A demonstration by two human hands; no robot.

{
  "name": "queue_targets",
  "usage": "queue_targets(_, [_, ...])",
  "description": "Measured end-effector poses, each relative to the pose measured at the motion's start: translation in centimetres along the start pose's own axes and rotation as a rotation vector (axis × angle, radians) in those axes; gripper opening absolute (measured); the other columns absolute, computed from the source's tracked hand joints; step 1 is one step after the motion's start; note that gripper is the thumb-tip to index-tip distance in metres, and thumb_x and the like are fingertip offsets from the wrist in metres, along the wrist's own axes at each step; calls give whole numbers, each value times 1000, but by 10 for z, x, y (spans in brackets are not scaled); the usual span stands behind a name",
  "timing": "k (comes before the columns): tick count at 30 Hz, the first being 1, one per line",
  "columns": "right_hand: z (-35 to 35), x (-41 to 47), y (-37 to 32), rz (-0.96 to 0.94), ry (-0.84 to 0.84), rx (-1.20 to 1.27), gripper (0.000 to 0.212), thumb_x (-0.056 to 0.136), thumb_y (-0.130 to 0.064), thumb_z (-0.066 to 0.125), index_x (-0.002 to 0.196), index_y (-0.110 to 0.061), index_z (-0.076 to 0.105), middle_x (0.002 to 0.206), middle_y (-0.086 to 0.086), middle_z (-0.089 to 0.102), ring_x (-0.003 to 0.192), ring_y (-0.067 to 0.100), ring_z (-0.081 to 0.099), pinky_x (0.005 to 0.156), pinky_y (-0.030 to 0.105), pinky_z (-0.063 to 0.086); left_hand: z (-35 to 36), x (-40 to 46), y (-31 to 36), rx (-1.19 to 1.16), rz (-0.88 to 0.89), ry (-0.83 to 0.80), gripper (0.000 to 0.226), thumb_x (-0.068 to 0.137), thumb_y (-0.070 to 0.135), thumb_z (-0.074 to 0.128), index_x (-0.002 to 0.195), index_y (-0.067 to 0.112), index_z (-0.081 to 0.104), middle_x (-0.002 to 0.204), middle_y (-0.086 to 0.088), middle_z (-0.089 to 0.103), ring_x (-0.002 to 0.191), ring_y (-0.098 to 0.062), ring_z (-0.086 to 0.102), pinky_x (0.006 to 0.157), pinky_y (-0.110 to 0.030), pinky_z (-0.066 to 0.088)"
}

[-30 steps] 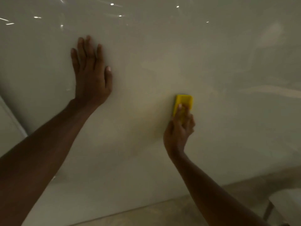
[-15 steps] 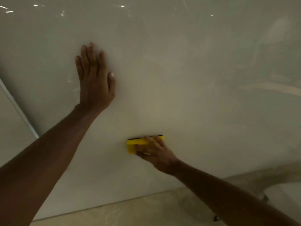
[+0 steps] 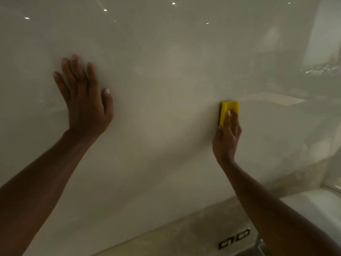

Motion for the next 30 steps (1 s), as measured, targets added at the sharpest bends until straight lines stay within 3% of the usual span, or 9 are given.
queue_targets(4, [-22,5,83,315,38,81,58,94,4,50,149,-2,35,158,22,25,141,39,33,113,20,21,18,8,48,-13,29,-11,61,108,29,35,159,-1,23,166,-39,13,154,-60,10,125,-57,-10])
queue_targets(8, [-38,-21,174,689,-45,95,66,94,-3,50,155,-14,26,164,9,18,148,24,24,114,21,20,45,9,118,-83,66,-56,64,106,29,39,159,-2,22,167,-37,14,154,-58,9,127,-58,-8])
queue_targets(10, [-51,-40,212,783,-123,75,69,91,-3,51,154,-17,28,163,3,20,147,21,27,109,12,21,60,4,157,-129,87,-79,64,106,29,41,159,-3,24,167,-37,14,155,-57,10,127,-63,-3])
queue_targets(12, [-65,-52,233,767,-219,40,69,89,0,53,153,-16,32,162,2,24,146,20,29,101,2,17,77,-5,197,-175,107,-104,63,106,28,41,158,-4,25,167,-37,15,155,-57,11,126,-66,1])
queue_targets(16, [-92,-74,261,699,-356,26,67,89,4,59,150,-9,36,161,9,27,147,24,28,111,24,23,110,-37,284,-311,147,-176,63,105,26,44,157,-7,30,166,-37,19,155,-56,14,127,-65,3])
queue_targets(19, [-113,-95,285,660,-468,1,66,93,-1,60,152,-16,34,162,5,24,147,22,26,112,28,30,137,-73,351,-421,190,-272,63,104,26,45,155,-9,32,164,-39,22,154,-56,17,127,-67,9])
queue_targets(23, [-145,-117,318,579,-590,-101,66,94,-5,61,152,-23,34,162,-2,22,140,23,39,90,12,45,175,-131,435,-547,227,-479,66,101,26,48,153,-12,35,162,-40,26,154,-56,20,126,-67,16])
queue_targets(27, [-181,-129,354,560,-656,-236,64,93,-10,64,150,-26,39,161,-3,26,132,28,49,94,35,53,210,-193,514,-634,262,-703,67,98,25,52,153,-11,37,162,-38,31,153,-54,24,124,-66,25])
queue_targets(30, [-207,-143,391,628,-709,-304,59,94,-17,61,148,-31,41,160,-4,29,137,27,45,104,33,45,230,-235,567,-679,293,-869,69,97,27,52,154,-10,36,163,-36,29,154,-52,24,125,-65,27])
Point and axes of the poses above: each hand's wrist, its own x-axis towards the middle knuckle, its own z-axis out of the palm, y = z × x, the point moved 10 cm from there along x, towards the middle knuckle
